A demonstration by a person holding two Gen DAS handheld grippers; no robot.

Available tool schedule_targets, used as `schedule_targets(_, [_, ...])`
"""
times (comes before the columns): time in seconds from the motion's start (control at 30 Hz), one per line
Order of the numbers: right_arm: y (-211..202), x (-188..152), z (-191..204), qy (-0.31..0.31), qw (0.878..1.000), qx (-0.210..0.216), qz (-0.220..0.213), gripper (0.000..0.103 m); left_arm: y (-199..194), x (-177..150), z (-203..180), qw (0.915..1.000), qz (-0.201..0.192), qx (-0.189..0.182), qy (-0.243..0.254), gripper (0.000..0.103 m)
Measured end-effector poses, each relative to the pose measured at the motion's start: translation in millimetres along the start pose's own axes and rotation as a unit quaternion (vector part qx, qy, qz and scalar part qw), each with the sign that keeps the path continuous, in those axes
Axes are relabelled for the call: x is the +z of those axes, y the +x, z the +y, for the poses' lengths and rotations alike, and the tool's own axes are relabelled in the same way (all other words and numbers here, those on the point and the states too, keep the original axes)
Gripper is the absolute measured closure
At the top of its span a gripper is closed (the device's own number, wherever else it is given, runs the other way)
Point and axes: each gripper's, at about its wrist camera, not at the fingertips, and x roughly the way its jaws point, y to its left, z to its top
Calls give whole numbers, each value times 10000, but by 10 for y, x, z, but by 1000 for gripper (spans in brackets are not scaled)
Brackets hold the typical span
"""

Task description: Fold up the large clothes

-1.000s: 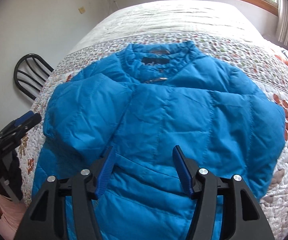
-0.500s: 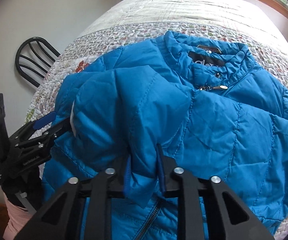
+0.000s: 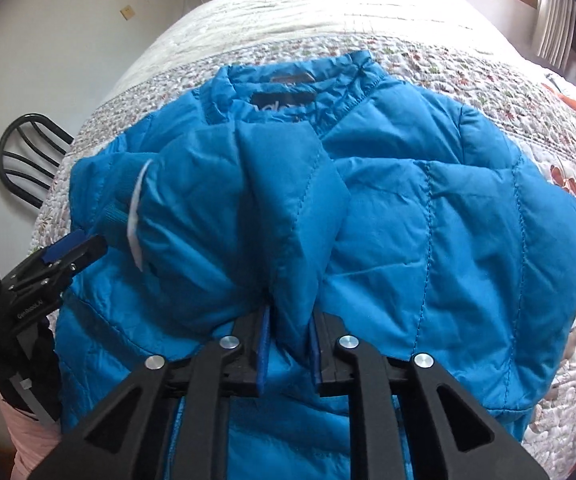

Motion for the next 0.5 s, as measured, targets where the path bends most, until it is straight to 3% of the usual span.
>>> schedule_targets(0.1, [-178,-22,-23,44,9996,-196,-190,64,-50,-13,37,9999,-58,-104,-59,24])
schedule_targets(0.27, [-612,-74,326,-614,9922,-622,-893,61,-252,34,135,9989,-164,-295,-320,24])
schedule_targets(0.37, [-497,-9,680,-1140,9898,-538,-663,57,-244,50,95,9993,-143,-253,-225,24])
schedule_targets(0.5, [-78,91,923,-1320,9884,-685,-301,52,-140,17,136,9995,-30,-210,-212,24])
